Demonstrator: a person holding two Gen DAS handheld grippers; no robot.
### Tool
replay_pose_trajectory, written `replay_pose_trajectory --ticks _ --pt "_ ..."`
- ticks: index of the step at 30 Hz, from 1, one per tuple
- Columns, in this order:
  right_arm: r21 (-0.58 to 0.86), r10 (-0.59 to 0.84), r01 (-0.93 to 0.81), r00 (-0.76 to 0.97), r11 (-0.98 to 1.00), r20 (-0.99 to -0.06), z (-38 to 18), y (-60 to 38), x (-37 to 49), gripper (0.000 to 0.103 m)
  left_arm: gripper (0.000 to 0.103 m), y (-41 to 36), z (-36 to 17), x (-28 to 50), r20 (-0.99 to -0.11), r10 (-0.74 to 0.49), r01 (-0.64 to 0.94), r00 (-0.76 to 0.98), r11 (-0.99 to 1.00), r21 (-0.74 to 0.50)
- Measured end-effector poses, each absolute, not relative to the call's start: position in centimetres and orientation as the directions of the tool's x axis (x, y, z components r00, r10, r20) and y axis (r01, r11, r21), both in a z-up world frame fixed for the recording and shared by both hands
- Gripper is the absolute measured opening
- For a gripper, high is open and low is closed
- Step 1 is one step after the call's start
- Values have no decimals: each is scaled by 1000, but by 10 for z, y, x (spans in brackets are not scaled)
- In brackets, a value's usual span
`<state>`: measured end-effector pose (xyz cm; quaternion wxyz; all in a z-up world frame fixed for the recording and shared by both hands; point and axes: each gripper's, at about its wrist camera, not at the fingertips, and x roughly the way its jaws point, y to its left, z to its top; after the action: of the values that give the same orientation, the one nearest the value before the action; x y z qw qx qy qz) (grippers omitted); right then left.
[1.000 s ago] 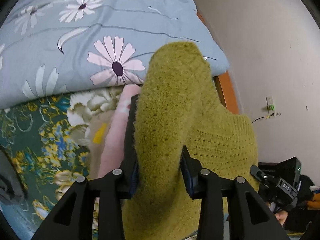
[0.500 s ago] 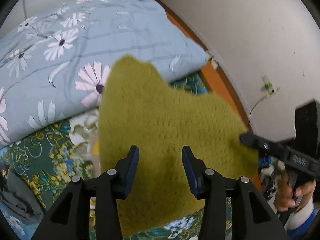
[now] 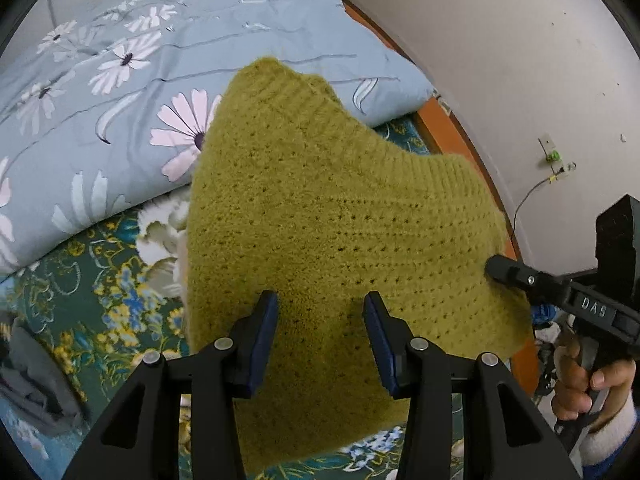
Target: Fold clothes
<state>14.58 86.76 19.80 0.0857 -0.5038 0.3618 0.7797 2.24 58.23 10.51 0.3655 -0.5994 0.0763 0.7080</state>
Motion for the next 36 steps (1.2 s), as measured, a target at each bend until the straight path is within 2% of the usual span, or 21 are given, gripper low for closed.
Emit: replay_pose_trajectory --ticks 5,8,13,14,15,17,19,20,21,22,26,28,29,31,34,36 --pt "447 -171 -456 -528 -770 -832 239 838 179 22 46 558 131 57 -884 461 -586 -76 -738 -334" --pt "468 -199 -476 -511 -745 -836 237 821 204 24 46 546 127 83 -891 449 -566 -62 -751 -339" --pt "398 -205 -538 -383 -743 -901 219 793 235 26 46 528 120 122 -905 422 -517 -52 -787 -337" --pt "383 -200 -545 -366 -746 -909 219 789 240 32 49 526 120 129 -908 415 -514 -55 -791 -330" --pt "368 -188 -548 -357 -751 -915 221 784 244 47 55 524 120 136 -911 408 -512 -58 -796 -323" --pt "342 -158 -550 -354 -762 -922 229 776 253 64 57 519 120 150 -917 393 -512 -69 -803 -306" --pt "325 -135 -542 -360 -775 -923 239 767 261 65 58 514 120 164 -922 382 -514 -71 -806 -295" --pt "317 -123 -538 -365 -781 -923 244 762 265 69 62 512 119 169 -923 379 -512 -70 -807 -293" --pt "308 -110 -535 -370 -787 -922 249 758 269 73 71 511 120 174 -922 381 -507 -70 -809 -296" --pt "299 -97 -531 -374 -793 -922 253 755 273 74 74 509 121 180 -920 385 -501 -71 -812 -301" --pt "263 -50 -518 -388 -814 -920 265 749 285 81 75 505 129 193 -911 401 -486 -93 -817 -310" --pt "252 -38 -507 -395 -824 -918 268 749 290 88 80 505 136 198 -907 405 -483 -113 -820 -306" --pt "246 -32 -501 -397 -830 -917 268 750 292 93 89 506 139 200 -905 407 -477 -123 -824 -305" --pt "234 -22 -486 -402 -842 -915 269 753 294 101 90 507 144 202 -900 411 -459 -146 -834 -306" --pt "234 -29 -458 -412 -857 -911 268 763 295 103 90 513 149 203 -903 390 -419 -182 -861 -288" --pt "234 -40 -428 -416 -873 -908 264 773 294 103 94 519 151 205 -907 361 -381 -216 -887 -262"
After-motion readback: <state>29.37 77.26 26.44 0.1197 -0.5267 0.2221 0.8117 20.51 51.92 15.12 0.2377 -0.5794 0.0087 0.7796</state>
